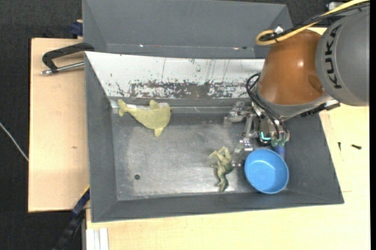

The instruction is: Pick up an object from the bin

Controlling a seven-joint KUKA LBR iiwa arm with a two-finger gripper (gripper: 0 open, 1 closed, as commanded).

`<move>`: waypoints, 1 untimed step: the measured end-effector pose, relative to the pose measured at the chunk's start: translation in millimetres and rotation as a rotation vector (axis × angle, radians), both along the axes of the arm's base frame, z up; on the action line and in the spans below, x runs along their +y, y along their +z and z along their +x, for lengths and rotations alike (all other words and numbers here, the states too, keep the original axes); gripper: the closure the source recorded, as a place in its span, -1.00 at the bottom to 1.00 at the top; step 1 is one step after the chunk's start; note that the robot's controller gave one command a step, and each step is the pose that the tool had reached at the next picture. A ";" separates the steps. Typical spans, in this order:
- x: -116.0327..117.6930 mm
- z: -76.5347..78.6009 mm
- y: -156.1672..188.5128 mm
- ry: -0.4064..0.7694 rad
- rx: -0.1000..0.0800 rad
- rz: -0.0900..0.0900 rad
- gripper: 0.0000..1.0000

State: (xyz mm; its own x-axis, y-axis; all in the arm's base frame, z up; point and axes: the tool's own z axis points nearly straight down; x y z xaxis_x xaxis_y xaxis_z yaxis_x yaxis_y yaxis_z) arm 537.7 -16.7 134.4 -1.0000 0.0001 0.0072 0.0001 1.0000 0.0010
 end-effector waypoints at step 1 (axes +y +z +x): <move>-29.0 -26.5 -63.1 0.350 -0.011 0.002 -1.00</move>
Offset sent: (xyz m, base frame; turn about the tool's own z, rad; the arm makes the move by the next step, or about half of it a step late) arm -0.0279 -0.0298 -0.0644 -0.3519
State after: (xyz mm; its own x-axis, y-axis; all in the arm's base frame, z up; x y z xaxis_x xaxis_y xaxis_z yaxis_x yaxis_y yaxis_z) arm 511.2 -45.7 71.2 -0.9396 -0.3423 -0.0044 -0.3424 0.9396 0.0008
